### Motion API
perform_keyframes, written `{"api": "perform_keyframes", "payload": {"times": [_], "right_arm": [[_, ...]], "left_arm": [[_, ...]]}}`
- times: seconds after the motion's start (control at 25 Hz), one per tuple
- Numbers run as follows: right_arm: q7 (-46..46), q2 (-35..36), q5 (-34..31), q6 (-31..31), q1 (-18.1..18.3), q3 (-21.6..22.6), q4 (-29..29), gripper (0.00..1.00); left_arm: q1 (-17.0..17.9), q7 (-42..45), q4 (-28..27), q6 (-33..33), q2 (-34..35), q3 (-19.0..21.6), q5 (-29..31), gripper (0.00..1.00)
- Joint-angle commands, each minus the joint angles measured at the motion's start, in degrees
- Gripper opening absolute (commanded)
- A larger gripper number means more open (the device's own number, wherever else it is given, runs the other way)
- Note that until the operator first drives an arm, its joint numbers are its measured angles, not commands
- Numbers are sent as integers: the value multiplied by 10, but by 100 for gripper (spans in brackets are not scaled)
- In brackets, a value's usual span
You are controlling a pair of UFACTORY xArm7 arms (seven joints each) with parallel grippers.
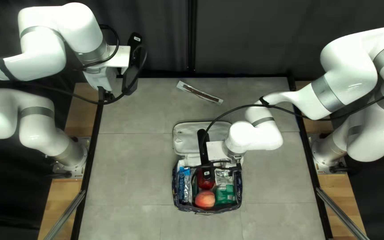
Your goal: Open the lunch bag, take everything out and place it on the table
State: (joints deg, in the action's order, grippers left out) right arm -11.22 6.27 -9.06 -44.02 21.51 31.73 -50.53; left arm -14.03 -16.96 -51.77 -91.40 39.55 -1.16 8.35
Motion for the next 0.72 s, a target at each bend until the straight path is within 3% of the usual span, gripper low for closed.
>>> {"api": "perform_keyframes", "payload": {"times": [0.04,0.2,0.24,0.28,0.56,0.72], "right_arm": [[-35,-42,-16,-102,-17,19,-57,0],[-59,-53,-36,-155,-24,27,-85,0],[-60,-52,-36,-157,-25,27,-86,65],[-55,-45,-34,-157,-25,26,-87,100],[48,-9,6,-76,5,15,-34,100],[80,76,-5,-145,-6,17,-109,100]], "left_arm": [[0,0,0,0,0,0,0,100],[0,0,0,0,0,0,0,100],[0,0,0,0,0,0,0,100],[0,0,0,0,0,0,0,100],[0,0,0,0,0,0,0,100],[0,0,0,0,0,0,0,100]]}}
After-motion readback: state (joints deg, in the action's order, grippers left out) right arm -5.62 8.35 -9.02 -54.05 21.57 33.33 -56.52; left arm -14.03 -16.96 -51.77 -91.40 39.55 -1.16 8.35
